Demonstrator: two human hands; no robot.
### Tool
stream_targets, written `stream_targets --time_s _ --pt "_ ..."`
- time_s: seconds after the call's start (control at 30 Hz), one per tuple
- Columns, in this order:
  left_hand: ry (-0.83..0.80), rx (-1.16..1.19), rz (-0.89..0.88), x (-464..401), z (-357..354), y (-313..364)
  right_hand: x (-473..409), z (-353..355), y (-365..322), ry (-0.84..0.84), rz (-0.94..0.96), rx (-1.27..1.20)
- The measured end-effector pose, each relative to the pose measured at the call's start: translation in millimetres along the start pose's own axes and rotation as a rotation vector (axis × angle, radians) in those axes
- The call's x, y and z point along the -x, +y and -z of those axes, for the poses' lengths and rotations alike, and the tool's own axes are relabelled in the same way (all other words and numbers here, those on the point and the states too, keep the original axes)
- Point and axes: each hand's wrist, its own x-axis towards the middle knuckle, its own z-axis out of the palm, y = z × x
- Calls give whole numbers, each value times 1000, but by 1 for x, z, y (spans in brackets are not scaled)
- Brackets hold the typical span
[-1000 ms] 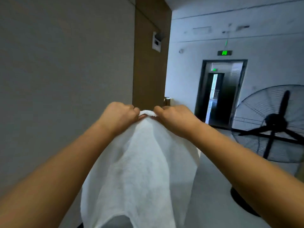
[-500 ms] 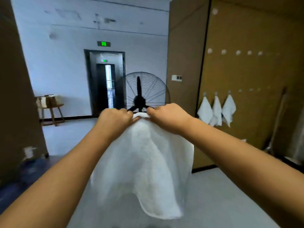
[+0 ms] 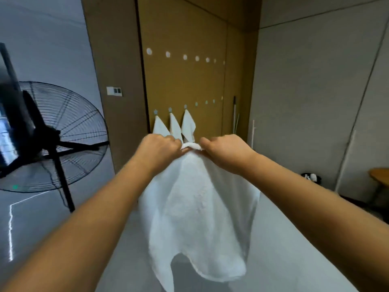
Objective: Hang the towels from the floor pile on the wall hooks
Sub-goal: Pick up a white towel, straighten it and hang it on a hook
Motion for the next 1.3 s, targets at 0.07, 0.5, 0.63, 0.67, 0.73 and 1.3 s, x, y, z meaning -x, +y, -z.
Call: stream_targets --time_s 0.07,0.5,0.63,0.67,0.73,1.3 --pt "41 58 -8 -14 -35 7 -8 -20 20 -31 -38 30" --pt "128 101 -16 -100 -263 -59 -159 -137 135 -73 -177 0" --pt "56 148 -24 -119 -314 -53 -182 -183 170 -111 -206 8" --pt "53 155 -28 -123 -329 -51 -188 -196 180 -113 -215 5" --pt "50 161 -27 -133 -357 -46 -201 -221 201 -114 -221 -9" --pt "7 198 139 -303 -621 2 -305 -403 468 -23 -80 48"
